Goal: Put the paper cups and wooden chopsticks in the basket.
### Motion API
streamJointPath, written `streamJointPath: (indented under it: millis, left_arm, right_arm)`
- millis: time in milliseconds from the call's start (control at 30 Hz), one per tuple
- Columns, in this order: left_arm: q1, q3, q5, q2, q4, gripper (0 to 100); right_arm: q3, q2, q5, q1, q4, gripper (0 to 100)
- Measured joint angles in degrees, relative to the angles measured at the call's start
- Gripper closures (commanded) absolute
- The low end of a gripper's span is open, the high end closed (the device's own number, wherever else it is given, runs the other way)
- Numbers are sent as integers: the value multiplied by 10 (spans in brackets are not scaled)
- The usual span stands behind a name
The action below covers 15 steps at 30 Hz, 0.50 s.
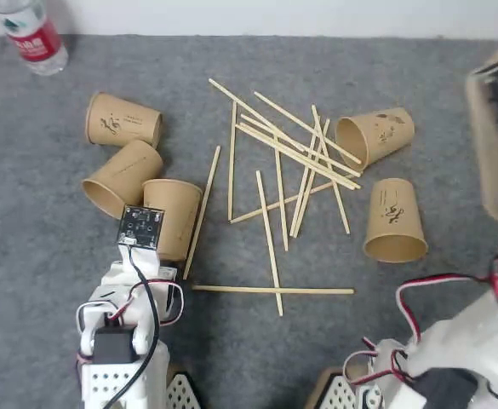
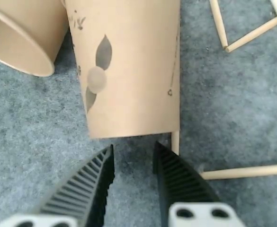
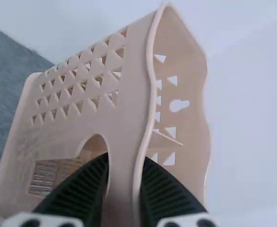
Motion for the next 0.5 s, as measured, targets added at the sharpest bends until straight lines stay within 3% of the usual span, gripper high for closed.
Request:
streamJointPath:
  millis: [133, 500]
  left_arm:
    - [1, 0, 0, 0, 0, 870]
    - [0, 0, 0, 0, 0, 870]
  right_arm:
    - [71, -2, 0, 37, -47, 991]
    - [360, -36, 0, 40, -221, 991]
